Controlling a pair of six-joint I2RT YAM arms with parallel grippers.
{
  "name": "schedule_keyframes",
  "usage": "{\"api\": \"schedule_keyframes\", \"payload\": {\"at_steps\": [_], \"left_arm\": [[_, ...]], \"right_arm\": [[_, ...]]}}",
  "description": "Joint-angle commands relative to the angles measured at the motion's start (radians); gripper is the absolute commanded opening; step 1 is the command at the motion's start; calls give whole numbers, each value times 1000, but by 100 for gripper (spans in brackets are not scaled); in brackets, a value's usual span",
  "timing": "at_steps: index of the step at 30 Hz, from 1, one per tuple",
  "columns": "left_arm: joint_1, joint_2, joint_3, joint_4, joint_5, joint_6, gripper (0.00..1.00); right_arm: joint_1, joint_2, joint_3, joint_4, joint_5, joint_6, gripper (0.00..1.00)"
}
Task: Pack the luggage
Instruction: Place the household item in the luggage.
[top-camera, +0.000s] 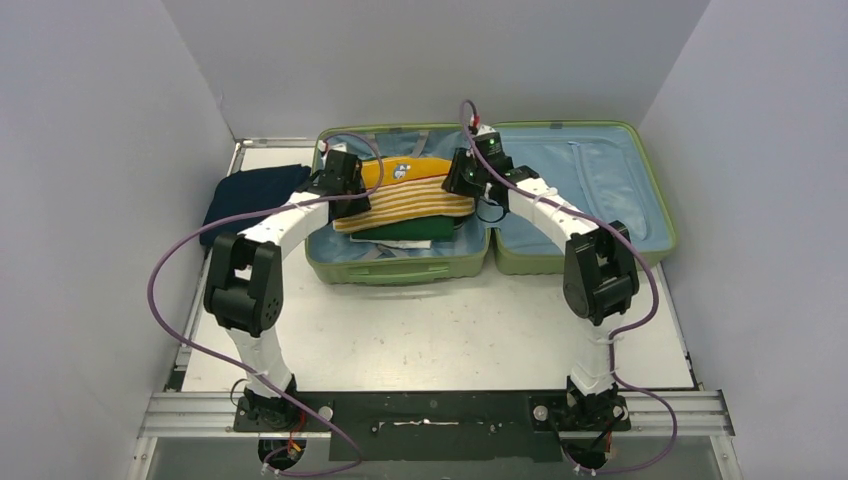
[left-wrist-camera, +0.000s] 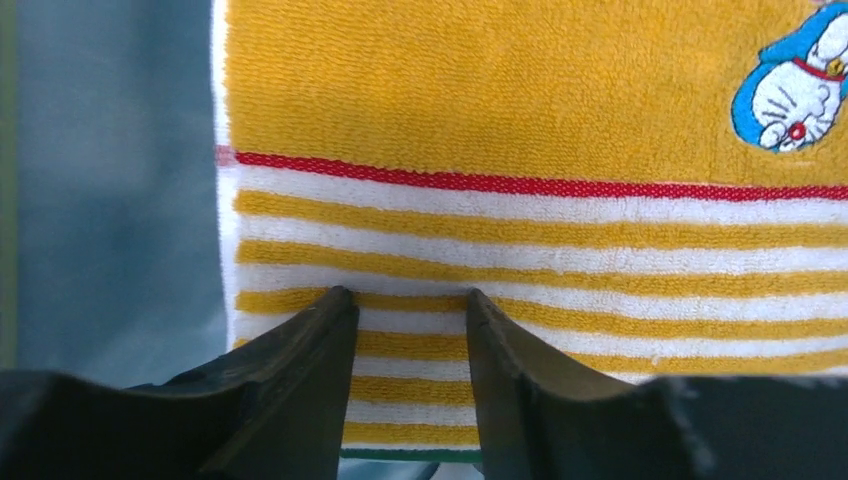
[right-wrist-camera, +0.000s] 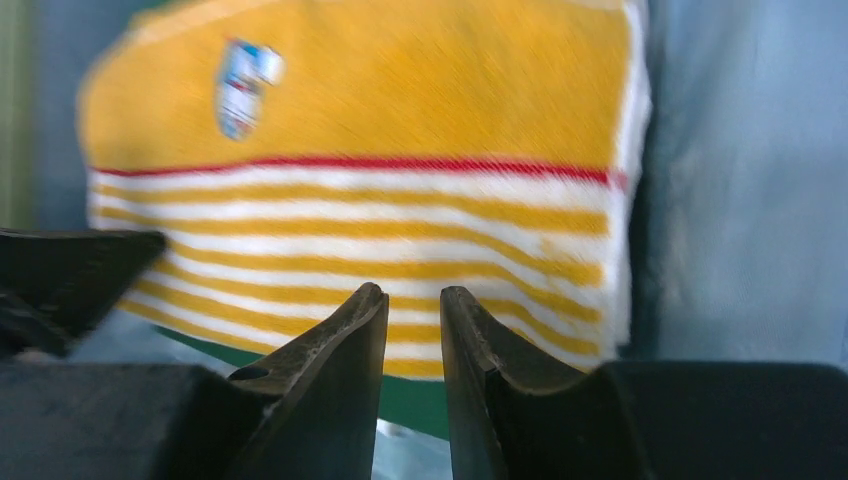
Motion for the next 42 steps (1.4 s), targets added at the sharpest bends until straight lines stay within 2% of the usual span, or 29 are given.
{"api": "schedule_keyframes", "payload": {"at_steps": [1, 6, 11, 18, 20, 26, 32, 35, 42], "left_arm": [[20, -92, 29, 8, 9, 13, 45], [20, -146, 51, 51, 64, 8, 52], [17, -129, 52, 79, 110, -2, 53], [24, -57, 2, 104, 143, -16, 53], [30, -27, -4, 99, 157, -26, 53], [43, 15, -17, 71, 152, -30, 53], [52, -26, -2, 64, 145, -11, 53], [53, -40, 4, 52, 131, 5, 53], [54, -62, -8, 26, 133, 7, 53]], "right_arm": [[-22, -62, 110, 188, -82, 58, 28], [-58, 37, 176, 276, -151, 141, 27], [-85, 128, 189, 335, -191, 215, 23], [-92, 226, 201, 311, -155, 208, 20], [-92, 243, 217, 256, -120, 196, 19], [-96, 200, 211, 233, -57, 172, 19], [-50, 77, 197, 236, 15, 118, 36], [-14, 40, 190, 224, 44, 84, 38], [4, 48, 108, 217, 14, 117, 22]]}}
